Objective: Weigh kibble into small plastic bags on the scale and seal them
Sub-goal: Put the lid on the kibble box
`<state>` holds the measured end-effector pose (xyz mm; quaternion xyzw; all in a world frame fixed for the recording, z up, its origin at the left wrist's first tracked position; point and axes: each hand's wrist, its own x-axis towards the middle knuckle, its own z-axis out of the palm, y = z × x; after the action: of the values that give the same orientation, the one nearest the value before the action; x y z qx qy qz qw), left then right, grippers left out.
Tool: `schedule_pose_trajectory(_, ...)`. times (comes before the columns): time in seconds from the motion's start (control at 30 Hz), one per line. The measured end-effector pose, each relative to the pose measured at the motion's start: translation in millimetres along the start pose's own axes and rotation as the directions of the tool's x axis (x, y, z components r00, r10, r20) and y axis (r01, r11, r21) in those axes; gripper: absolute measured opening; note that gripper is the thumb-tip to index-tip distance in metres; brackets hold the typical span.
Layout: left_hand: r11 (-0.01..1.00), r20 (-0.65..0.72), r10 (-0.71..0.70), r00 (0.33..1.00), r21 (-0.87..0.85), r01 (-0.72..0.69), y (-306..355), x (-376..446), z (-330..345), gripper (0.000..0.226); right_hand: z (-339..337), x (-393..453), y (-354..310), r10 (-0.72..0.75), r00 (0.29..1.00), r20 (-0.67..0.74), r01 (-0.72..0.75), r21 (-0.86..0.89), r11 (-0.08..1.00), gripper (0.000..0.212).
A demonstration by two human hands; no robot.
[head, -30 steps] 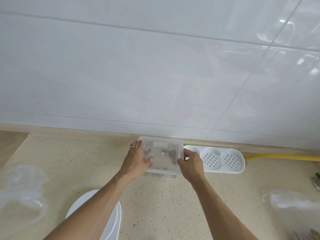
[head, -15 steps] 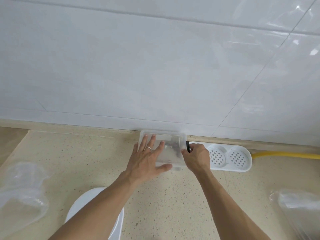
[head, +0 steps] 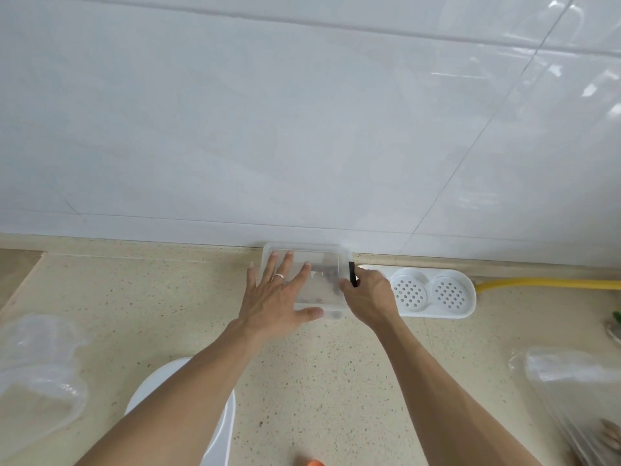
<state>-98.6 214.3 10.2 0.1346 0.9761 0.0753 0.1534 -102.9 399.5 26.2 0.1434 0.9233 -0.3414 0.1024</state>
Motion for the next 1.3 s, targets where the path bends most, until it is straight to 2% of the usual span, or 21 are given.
schedule_pose_trajectory(0.07,1.000,-0.017,0.000,1.000,0.017,0.000,5,-4,-5,0.092,0,-17,5,-0.014,0.999,0.043,0.014,-0.011,1.000,0.027)
schedule_pose_trajectory(0.2,0.998,-0.152,0.030,0.988,0.060,-0.021,20,-29,1,0.084,5,-54,21,0.025,0.999,0.041,-0.024,-0.020,1.000,0.053)
schedule_pose_trajectory(0.3,0.996,-0.281,0.089,0.955,0.042,-0.080,28,-65,18,0.075,10,-90,37,0.079,0.996,0.032,-0.079,0.001,0.997,0.045)
schedule_pose_trajectory(0.37,0.992,-0.299,0.130,0.945,0.030,-0.127,29,-91,30,0.076,15,-120,46,0.088,0.995,0.046,-0.089,0.013,0.996,0.024)
schedule_pose_trajectory(0.5,0.981,-0.231,0.185,0.955,-0.008,-0.192,27,-147,51,0.085,32,-184,60,0.161,0.985,0.055,-0.162,0.032,0.986,0.029)
schedule_pose_trajectory(0.7,0.969,-0.035,0.245,0.969,0.006,-0.245,16,-198,72,0.096,61,-251,80,0.332,0.937,0.109,-0.333,-0.012,0.943,0.020)
schedule_pose_trajectory(0.77,0.969,-0.005,0.249,0.969,0.000,-0.249,14,-204,78,0.085,65,-264,81,0.350,0.929,0.116,-0.346,-0.057,0.937,0.012)
schedule_pose_trajectory(0.87,0.963,0.016,0.268,0.963,-0.023,-0.267,16,-207,85,0.067,72,-273,85,0.351,0.929,0.122,-0.348,-0.045,0.937,0.011)
schedule_pose_trajectory(0.97,0.960,0.021,0.280,0.960,-0.027,-0.279,19,-206,86,0.066,73,-275,86,0.370,0.921,0.124,-0.381,0.089,0.920,0.008)
schedule_pose_trajectory(1.03,0.956,0.006,0.292,0.956,-0.043,-0.291,23,-202,82,0.064,66,-273,83,0.393,0.916,0.082,-0.399,0.295,0.868,0.004)
schedule_pose_trajectory(1.17,0.946,-0.041,0.306,0.951,-0.102,-0.309,40,-182,67,0.057,38,-254,73,0.427,0.904,0.015,-0.320,0.685,0.655,0.017)
schedule_pose_trajectory(1.3,0.914,-0.181,0.276,0.944,-0.255,-0.316,68,-150,42,0.043,7,-219,60,0.448,0.894,-0.007,-0.226,0.855,0.466,0.019)
